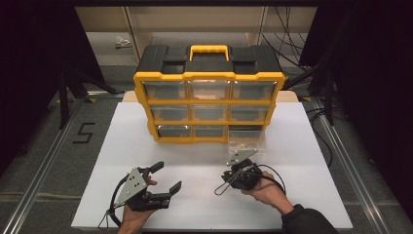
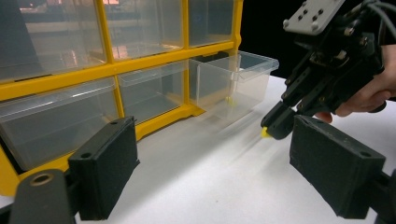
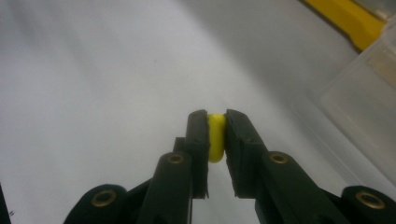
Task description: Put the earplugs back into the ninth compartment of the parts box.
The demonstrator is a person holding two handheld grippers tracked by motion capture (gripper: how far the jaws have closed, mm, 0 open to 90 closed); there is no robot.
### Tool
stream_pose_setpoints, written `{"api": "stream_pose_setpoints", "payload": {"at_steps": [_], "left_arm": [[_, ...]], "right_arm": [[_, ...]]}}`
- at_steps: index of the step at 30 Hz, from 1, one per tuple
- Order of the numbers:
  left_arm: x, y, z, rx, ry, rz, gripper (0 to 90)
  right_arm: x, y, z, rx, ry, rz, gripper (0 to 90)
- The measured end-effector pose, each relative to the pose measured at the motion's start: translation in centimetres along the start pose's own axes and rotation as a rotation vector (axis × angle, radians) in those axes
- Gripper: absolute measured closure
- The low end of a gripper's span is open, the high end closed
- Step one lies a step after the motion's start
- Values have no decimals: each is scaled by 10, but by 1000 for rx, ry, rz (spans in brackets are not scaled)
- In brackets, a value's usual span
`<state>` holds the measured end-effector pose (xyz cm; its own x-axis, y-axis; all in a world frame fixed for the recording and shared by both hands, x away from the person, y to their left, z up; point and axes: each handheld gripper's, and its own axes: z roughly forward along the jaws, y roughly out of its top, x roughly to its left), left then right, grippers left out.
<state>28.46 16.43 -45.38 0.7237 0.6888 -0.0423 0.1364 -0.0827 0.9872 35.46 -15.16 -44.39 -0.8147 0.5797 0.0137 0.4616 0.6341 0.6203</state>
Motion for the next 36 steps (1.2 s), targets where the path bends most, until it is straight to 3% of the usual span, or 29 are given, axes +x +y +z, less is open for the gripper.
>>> {"api": "stream_pose_setpoints", "payload": {"at_steps": [21,29,36], "left_arm": [[1,0,-1,-20,-5,-6,147],[0,1,-1,-19,-5,-3,147],[0,0,-1,-19,-4,-4,147]], "right_arm": [[-11,8,-34,-224,-67,49,800],[-18,8,-48,-332,-144,90,800],[-27,6,-56,-376,-187,133,800]]}}
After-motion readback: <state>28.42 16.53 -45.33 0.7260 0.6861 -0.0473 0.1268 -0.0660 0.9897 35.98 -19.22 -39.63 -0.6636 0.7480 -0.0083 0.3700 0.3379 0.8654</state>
